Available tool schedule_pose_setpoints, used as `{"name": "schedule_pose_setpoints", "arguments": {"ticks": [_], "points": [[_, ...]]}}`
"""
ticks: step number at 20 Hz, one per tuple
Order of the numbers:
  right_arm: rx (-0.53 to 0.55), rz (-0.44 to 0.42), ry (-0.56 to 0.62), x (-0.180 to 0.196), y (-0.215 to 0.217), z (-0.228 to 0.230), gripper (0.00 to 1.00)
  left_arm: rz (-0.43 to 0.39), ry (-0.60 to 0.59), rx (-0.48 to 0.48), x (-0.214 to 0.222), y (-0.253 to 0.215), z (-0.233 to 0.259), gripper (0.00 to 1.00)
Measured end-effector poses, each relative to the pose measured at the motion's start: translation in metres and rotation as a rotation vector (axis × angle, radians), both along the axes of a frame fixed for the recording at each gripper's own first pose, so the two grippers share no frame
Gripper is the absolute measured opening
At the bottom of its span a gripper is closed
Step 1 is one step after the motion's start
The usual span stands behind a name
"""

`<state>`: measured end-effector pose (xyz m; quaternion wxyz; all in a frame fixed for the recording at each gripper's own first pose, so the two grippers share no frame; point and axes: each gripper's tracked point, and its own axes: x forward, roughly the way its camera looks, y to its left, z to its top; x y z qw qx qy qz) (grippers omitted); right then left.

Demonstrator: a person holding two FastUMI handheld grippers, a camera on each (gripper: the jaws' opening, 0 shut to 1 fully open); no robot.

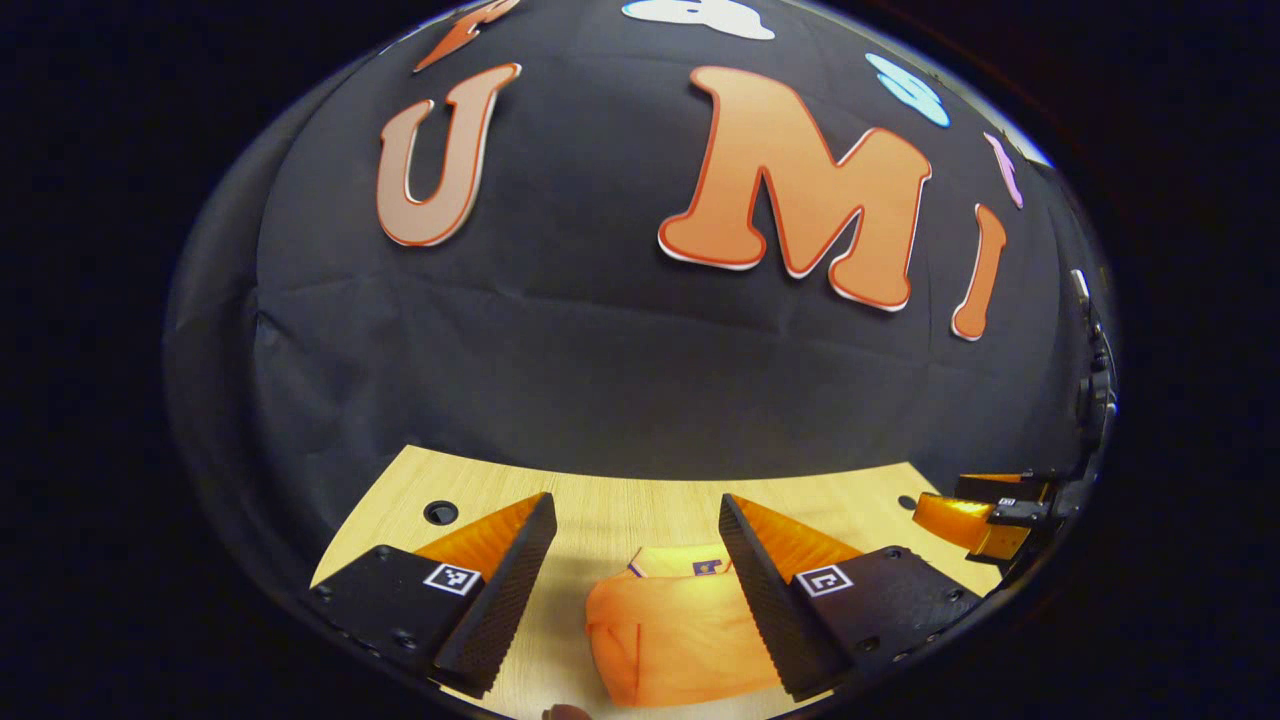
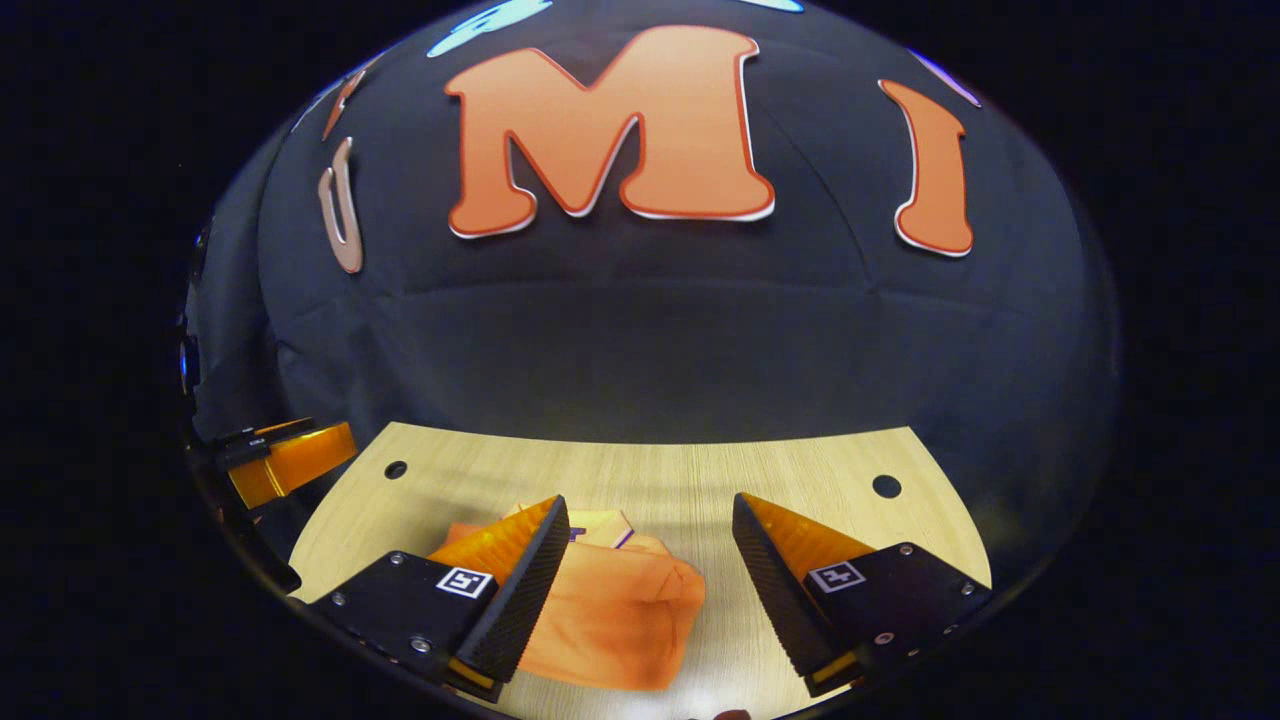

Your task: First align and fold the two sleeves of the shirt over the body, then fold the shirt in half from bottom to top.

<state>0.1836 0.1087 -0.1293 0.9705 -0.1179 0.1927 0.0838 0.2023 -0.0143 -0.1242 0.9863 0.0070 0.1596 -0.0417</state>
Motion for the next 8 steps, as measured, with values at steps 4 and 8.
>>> {"name": "schedule_pose_setpoints", "arguments": {"ticks": [4, 8], "points": [[-0.012, 0.039, -0.081, -0.034, 0.012, 0.031, 0.99, 0.006, -0.077, 0.018, -0.032, 0.006, 0.032, 0.98], [0.011, 0.050, -0.135, -0.062, 0.020, 0.055, 0.99, 0.012, -0.151, 0.033, -0.062, 0.009, 0.057, 0.98]]}}
